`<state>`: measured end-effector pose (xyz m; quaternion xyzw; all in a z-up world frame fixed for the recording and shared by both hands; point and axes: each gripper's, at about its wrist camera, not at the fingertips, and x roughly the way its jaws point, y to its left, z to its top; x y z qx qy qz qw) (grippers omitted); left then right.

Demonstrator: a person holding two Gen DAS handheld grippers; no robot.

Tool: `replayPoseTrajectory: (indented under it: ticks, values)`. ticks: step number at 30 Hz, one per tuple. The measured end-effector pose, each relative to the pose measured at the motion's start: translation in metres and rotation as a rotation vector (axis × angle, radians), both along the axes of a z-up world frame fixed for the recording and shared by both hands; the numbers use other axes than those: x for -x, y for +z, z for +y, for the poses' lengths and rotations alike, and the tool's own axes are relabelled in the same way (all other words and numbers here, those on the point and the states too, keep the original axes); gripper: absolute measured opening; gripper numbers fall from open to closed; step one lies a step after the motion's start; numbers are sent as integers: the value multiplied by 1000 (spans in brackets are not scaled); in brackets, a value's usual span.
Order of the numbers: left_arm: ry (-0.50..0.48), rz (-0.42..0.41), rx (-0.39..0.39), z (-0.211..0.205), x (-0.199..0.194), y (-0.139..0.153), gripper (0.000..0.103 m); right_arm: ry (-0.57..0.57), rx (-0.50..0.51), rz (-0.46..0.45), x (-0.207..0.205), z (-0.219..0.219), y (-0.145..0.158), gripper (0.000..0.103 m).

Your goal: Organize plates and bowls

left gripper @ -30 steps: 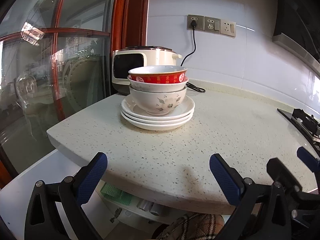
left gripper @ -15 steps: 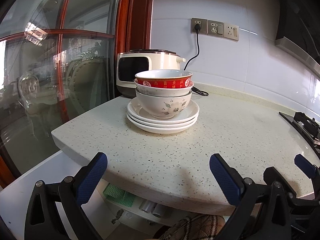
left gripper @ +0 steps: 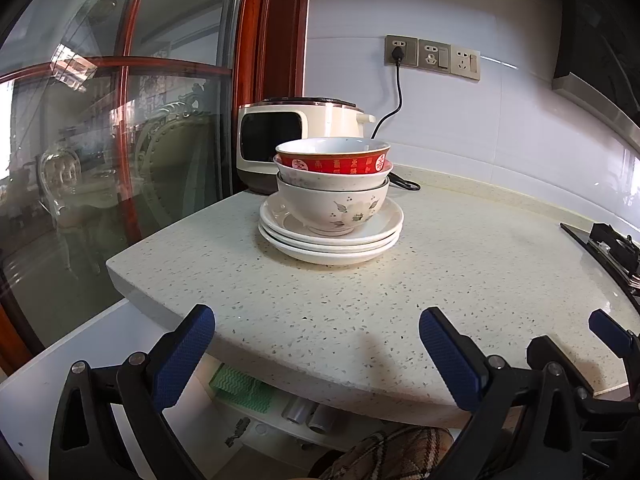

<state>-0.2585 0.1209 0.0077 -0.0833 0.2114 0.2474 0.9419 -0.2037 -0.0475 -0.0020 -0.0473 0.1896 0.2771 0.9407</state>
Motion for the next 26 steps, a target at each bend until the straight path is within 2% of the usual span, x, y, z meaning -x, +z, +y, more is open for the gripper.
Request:
replayPoseTrajectory:
  ticks: [26]
  values:
    - [32,-15,-9,-1,4,1,103,10,6,11,3,3,-5,102]
